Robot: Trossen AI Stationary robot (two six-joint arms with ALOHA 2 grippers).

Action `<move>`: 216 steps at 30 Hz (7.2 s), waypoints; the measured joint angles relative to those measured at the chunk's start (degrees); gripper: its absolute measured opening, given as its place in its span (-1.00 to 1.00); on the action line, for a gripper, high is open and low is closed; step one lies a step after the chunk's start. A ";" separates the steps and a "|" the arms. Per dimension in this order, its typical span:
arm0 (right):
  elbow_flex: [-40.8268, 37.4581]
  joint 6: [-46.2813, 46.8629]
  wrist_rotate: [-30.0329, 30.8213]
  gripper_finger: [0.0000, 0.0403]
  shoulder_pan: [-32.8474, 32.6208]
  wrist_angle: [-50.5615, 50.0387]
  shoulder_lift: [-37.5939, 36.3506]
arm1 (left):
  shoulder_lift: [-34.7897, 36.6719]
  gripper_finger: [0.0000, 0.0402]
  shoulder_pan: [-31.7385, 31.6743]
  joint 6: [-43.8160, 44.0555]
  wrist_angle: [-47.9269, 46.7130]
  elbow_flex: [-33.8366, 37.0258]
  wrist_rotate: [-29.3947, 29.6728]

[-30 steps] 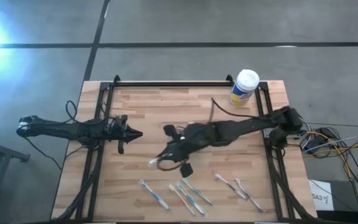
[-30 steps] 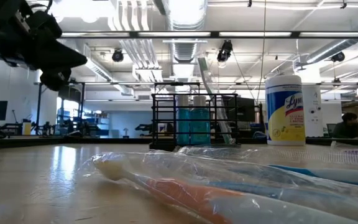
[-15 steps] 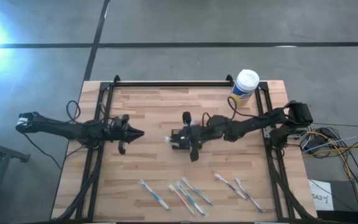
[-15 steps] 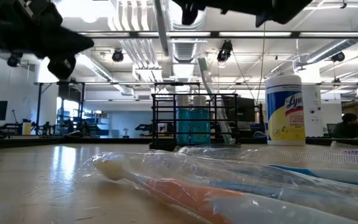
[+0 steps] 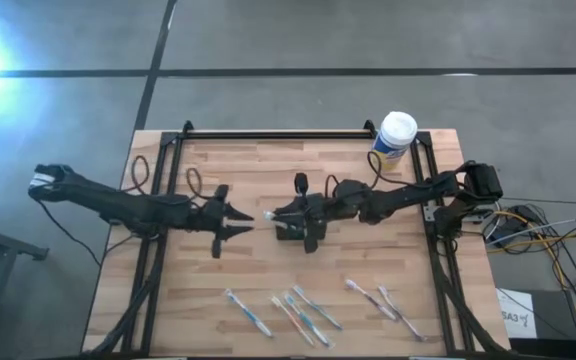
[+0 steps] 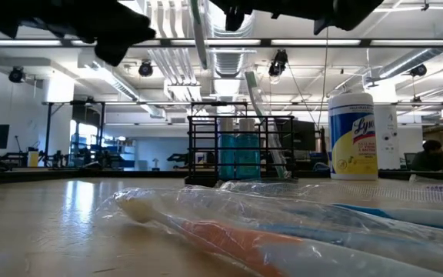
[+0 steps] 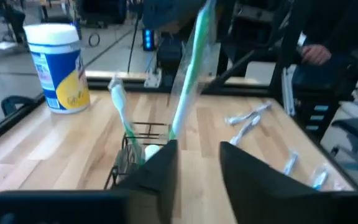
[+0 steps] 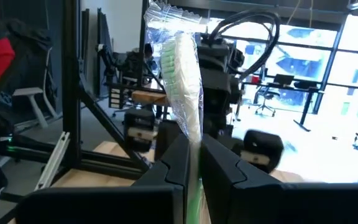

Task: Pick & Place toothbrushing station
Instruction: Put the green toothbrush into the black organizer, then put the purple toothbrush into the black organizer

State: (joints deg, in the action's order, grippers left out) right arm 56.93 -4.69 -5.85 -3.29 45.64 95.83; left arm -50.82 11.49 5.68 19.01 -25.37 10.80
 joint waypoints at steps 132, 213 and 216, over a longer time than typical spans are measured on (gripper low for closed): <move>-49.02 0.24 4.46 -0.96 -0.07 11.68 -38.60 | -39.36 -0.93 -12.41 -0.94 30.35 -3.41 0.77; -49.40 4.39 7.39 -0.96 3.25 -8.18 -62.58 | 41.12 -0.99 -12.50 -5.73 -11.70 19.19 -5.24; -49.40 4.62 7.36 -0.96 3.19 -13.03 -68.09 | 41.25 -0.99 -12.48 -5.73 -11.99 19.19 -5.24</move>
State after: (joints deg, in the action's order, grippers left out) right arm 7.53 -0.07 1.51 -0.10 32.60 27.74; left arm -9.57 -0.99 -0.05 7.02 -6.17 5.56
